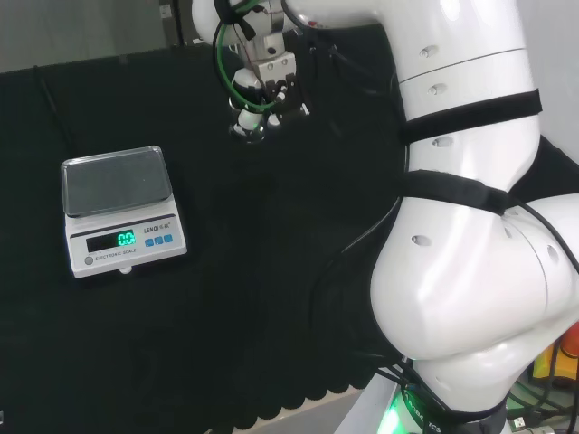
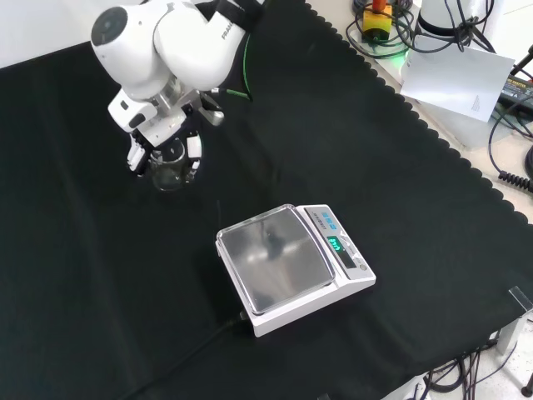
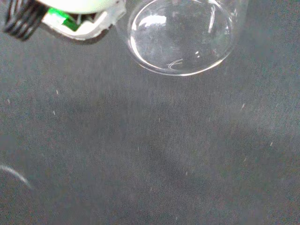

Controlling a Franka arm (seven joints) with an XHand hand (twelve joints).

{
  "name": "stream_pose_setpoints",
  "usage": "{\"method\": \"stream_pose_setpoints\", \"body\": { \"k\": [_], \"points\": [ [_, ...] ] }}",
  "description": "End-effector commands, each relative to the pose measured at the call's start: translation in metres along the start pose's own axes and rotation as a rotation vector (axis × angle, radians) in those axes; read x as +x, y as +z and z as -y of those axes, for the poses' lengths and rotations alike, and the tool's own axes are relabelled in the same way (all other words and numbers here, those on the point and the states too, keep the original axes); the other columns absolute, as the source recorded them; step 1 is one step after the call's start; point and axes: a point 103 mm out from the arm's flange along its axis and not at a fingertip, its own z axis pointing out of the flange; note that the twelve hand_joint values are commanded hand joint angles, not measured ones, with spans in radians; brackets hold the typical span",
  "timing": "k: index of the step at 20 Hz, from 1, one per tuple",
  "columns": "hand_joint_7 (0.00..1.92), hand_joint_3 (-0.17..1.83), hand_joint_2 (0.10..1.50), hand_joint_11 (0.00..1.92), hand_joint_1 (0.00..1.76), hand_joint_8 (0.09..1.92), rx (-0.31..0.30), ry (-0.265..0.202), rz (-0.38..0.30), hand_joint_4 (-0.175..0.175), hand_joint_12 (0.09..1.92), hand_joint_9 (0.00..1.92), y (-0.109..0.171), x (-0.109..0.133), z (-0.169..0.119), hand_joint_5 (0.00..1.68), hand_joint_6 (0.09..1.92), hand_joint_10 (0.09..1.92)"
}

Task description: Put the beaker on the electronic balance.

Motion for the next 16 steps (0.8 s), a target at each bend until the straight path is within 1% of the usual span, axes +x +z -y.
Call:
{"method": "stream_pose_setpoints", "body": {
  "k": [1,6,10,13,16],
  "points": [
    [0.78,0.9,0.72,1.23,1.37,1.56,-0.011,-0.004,0.006,-0.097,0.91,1.11,-0.027,0.002,0.009,0.82,1.46,1.21],
    [0.79,0.91,0.72,1.23,1.38,1.56,-0.008,-0.012,0.001,-0.097,0.91,1.11,-0.027,0.003,0.01,0.81,1.47,1.21],
    [0.79,0.91,0.71,1.23,1.38,1.56,-0.019,-0.033,0.003,-0.098,0.91,1.11,-0.031,0.018,0.013,0.81,1.47,1.21],
    [0.79,0.91,0.71,1.23,1.38,1.56,-0.029,-0.073,0.001,-0.099,0.91,1.11,-0.04,0.036,0.013,0.81,1.47,1.2],
    [0.8,0.92,0.71,1.22,1.38,1.57,-0.049,-0.13,-0.008,-0.099,0.91,1.12,-0.051,0.055,0.014,0.81,1.47,1.2]
  ]
}}
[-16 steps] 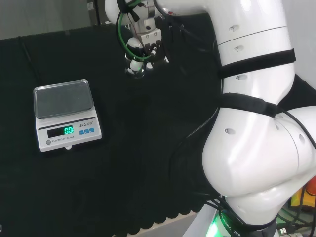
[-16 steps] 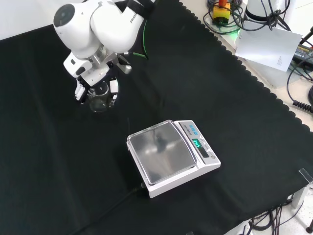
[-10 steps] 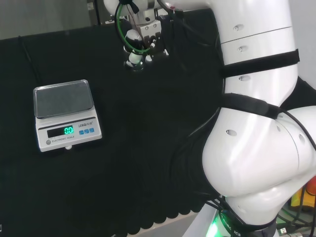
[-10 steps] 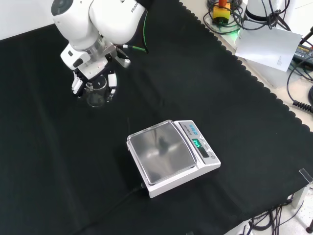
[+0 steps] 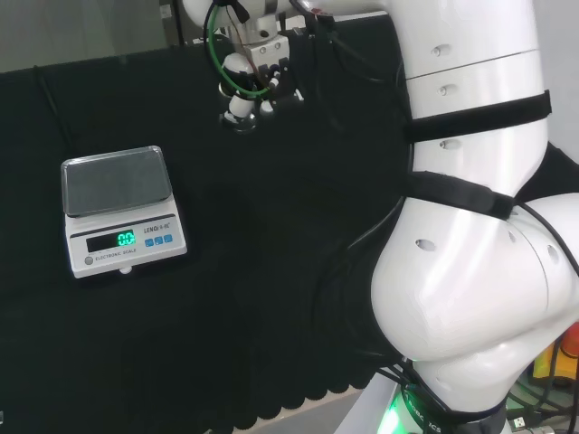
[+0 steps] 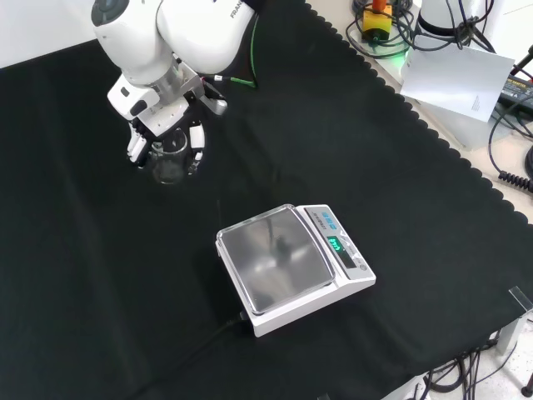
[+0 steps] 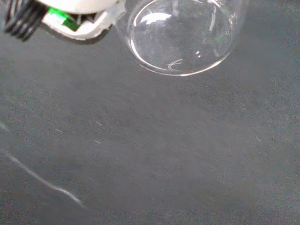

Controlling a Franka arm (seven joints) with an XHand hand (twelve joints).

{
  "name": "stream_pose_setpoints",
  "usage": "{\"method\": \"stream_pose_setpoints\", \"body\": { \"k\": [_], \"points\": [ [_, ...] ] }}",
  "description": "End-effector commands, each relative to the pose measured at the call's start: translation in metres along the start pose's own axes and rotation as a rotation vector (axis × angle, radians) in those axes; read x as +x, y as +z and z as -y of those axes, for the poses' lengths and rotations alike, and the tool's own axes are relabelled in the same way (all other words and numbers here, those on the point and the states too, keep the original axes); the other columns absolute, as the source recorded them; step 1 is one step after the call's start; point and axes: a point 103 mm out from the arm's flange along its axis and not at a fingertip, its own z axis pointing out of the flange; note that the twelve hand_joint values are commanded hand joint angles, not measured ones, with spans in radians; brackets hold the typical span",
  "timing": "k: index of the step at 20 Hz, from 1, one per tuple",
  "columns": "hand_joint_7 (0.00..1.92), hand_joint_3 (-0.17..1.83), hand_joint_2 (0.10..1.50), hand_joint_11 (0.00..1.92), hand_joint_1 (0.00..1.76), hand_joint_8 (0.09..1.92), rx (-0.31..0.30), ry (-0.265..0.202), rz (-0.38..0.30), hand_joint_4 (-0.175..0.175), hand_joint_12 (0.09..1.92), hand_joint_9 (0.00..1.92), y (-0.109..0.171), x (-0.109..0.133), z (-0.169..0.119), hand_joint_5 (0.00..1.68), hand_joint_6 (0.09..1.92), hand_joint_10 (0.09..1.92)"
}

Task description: Put the beaker on the electronic balance.

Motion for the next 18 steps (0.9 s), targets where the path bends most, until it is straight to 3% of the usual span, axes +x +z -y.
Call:
{"method": "stream_pose_setpoints", "body": {
  "k": [1,13,18],
  "points": [
    [0.8,0.92,0.71,1.22,1.38,1.57,-0.035,-0.108,-0.013,-0.1,0.91,1.12,-0.02,0.04,0.002,0.81,1.47,1.2],
    [0.81,0.93,0.7,1.22,1.38,1.56,-0.068,-0.419,-0.01,-0.102,0.91,1.13,-0.03,0.129,0.029,0.81,1.47,1.19],
    [0.81,0.93,0.7,1.22,1.38,1.56,-0.048,-0.502,-0.005,-0.103,0.91,1.13,-0.025,0.166,0.035,0.81,1.47,1.18]
  ]
}}
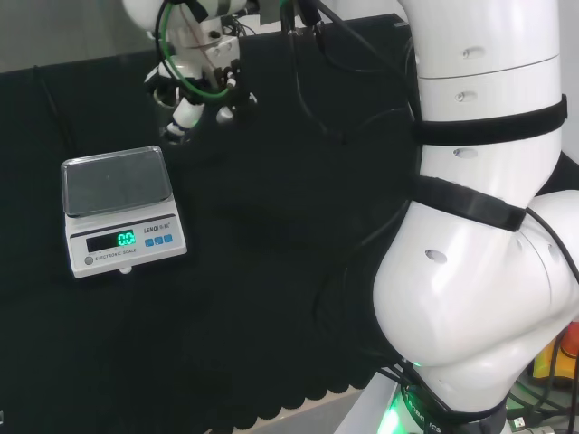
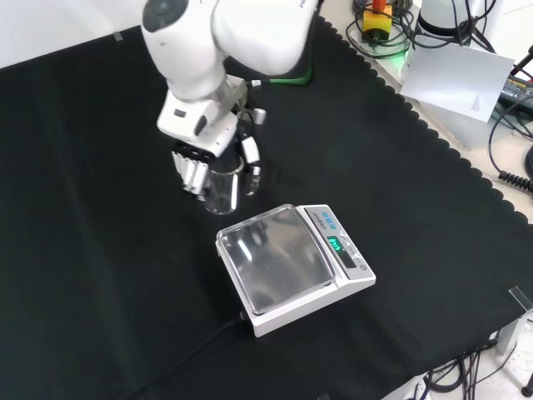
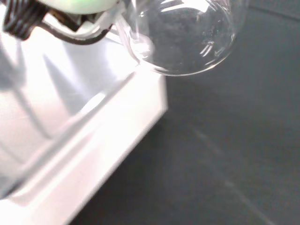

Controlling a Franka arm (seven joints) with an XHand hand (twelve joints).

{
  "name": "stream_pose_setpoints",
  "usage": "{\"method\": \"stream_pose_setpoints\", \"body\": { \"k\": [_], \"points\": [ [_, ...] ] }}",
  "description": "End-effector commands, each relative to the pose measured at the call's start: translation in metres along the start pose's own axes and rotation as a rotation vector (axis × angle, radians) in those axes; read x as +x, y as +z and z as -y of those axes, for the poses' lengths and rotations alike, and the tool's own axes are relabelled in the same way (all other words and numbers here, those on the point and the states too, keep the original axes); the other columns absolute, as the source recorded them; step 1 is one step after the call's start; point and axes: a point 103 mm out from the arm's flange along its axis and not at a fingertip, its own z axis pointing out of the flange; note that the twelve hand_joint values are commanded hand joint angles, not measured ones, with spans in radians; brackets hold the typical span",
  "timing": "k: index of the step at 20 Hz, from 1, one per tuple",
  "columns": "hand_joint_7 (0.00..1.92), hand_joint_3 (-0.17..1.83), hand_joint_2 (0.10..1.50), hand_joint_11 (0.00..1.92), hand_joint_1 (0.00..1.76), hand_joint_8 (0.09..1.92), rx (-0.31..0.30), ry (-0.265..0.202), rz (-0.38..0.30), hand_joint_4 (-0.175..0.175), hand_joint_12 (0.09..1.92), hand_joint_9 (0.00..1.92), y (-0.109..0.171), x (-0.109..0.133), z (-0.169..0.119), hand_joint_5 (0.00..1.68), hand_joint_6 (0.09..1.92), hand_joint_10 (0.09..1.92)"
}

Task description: Put the beaker on the electronic balance.

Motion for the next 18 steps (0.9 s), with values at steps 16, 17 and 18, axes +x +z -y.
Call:
{"method": "stream_pose_setpoints", "body": {
  "k": [16,17,18],
  "points": [
    [0.89,0.86,0.78,1.22,1.2,1.49,0.117,-0.225,0.032,0.019,0.9,1.11,0.034,0.097,-0.024,0.84,1.44,1.23],
    [0.89,0.86,0.79,1.22,1.2,1.48,0.123,-0.227,0.036,0.022,0.9,1.11,0.036,0.097,-0.025,0.83,1.44,1.24],
    [0.89,0.84,0.79,1.22,1.19,1.48,0.129,-0.226,0.034,0.023,0.9,1.11,0.037,0.096,-0.026,0.83,1.43,1.23]
  ]
}}
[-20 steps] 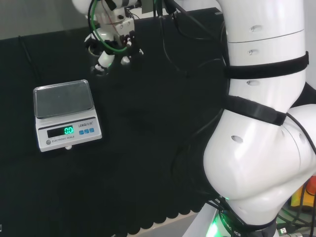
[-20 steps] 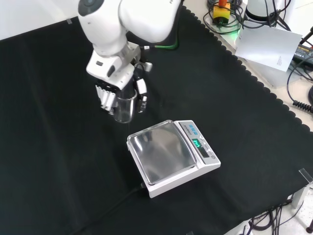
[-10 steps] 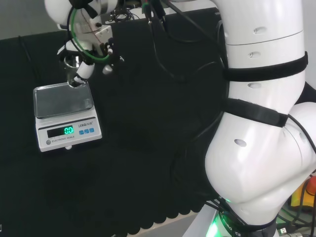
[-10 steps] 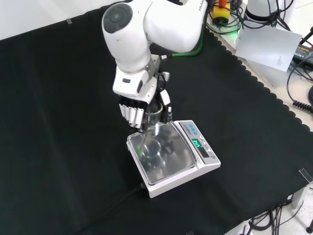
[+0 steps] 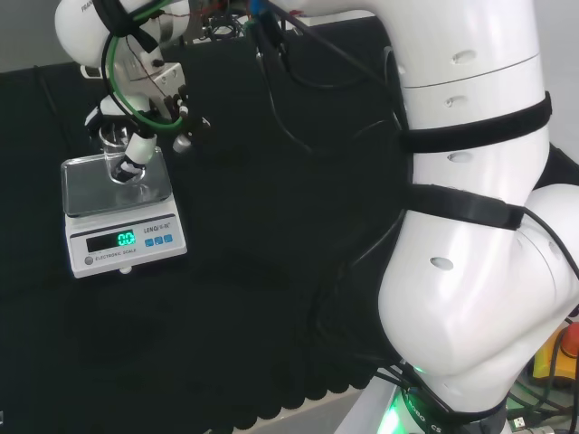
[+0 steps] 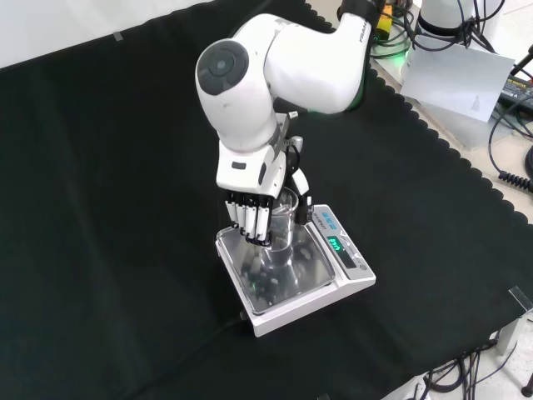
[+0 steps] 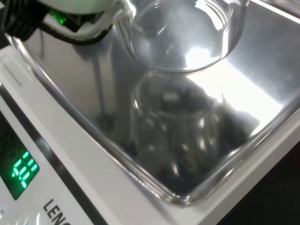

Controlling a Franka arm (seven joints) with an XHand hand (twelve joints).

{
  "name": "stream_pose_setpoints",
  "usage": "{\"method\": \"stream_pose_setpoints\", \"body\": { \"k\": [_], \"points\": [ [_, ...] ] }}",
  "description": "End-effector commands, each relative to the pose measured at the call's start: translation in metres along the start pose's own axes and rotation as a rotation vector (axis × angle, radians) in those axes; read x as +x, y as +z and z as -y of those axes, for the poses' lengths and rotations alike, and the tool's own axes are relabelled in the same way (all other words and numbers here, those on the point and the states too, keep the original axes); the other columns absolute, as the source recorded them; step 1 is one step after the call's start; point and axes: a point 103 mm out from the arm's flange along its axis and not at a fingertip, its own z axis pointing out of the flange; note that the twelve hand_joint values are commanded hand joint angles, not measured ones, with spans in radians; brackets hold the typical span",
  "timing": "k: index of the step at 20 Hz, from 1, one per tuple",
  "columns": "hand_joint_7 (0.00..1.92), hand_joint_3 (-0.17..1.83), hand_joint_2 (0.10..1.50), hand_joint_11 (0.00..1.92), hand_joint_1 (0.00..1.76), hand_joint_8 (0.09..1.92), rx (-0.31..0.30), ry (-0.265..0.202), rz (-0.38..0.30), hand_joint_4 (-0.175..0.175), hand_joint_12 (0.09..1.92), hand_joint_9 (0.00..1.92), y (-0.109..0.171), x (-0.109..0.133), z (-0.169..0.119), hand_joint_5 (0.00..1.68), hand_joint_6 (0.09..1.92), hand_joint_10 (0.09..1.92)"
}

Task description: Put the beaker on the electronic balance.

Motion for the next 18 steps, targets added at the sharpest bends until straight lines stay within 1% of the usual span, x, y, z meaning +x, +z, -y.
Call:
{"method": "stream_pose_setpoints", "body": {
  "k": [1,5,7,8,9,10,11,12,13,14,15,16,17,18],
  "points": [
    [0.89,0.83,0.8,1.22,1.19,1.47,0.053,-0.013,-0.003,0.023,0.89,1.11,0.013,0.002,-0.006,0.83,1.43,1.23],
    [0.89,0.8,0.82,1.24,1.19,1.45,0.078,-0.026,-0.013,0.022,0.87,1.11,0.018,0.003,-0.008,0.82,1.42,1.21],
    [0.89,0.77,0.83,1.25,1.19,1.44,0.101,-0.036,-0.023,0.022,0.85,1.11,0.019,0.003,-0.01,0.82,1.42,1.2],
    [0.85,0.74,0.84,1.26,1.16,1.46,0.115,-0.042,-0.031,-0.049,0.83,1.1,0.019,0.002,-0.011,0.83,1.4,1.18],
    [0.81,0.68,0.87,1.29,1.14,1.47,0.129,-0.046,-0.042,-0.106,0.8,1.1,0.019,0.001,-0.011,0.83,1.38,1.15],
    [0.78,0.71,0.81,1.32,1.14,1.46,0.141,-0.05,-0.053,-0.134,0.77,1.09,0.018,0.001,-0.012,0.73,1.4,1.1],
    [0.74,0.8,0.72,1.31,1.13,1.4,0.152,-0.054,-0.058,-0.128,0.76,1.1,0.018,0.001,-0.012,0.6,1.4,1.0],
    [0.68,0.87,0.65,1.22,1.09,1.31,0.162,-0.056,-0.06,-0.103,0.8,1.08,0.017,0.0,-0.012,0.46,1.34,0.89],
    [0.61,0.92,0.59,1.07,1.04,1.2,0.165,-0.057,-0.06,-0.074,0.91,1.03,0.016,0.0,-0.012,0.34,1.17,0.8],
    [0.53,0.92,0.55,0.89,0.99,1.11,0.159,-0.056,-0.059,-0.05,1.03,0.95,0.015,0.0,-0.012,0.25,0.94,0.74],
    [0.45,0.88,0.53,0.73,0.93,1.03,0.151,-0.055,-0.06,-0.033,1.14,0.87,0.013,0.0,-0.012,0.2,0.71,0.72],
    [0.38,0.82,0.53,0.62,0.88,0.97,0.144,-0.055,-0.062,-0.021,1.22,0.8,0.011,0.0,-0.011,0.17,0.51,0.7],
    [0.3,0.74,0.54,0.53,0.82,0.92,0.135,-0.055,-0.062,-0.012,1.28,0.73,0.008,0.0,-0.011,0.14,0.35,0.7],
    [0.23,0.66,0.55,0.45,0.77,0.88,0.124,-0.053,-0.064,-0.003,1.33,0.67,0.005,-0.001,-0.01,0.11,0.23,0.7]
  ]
}}
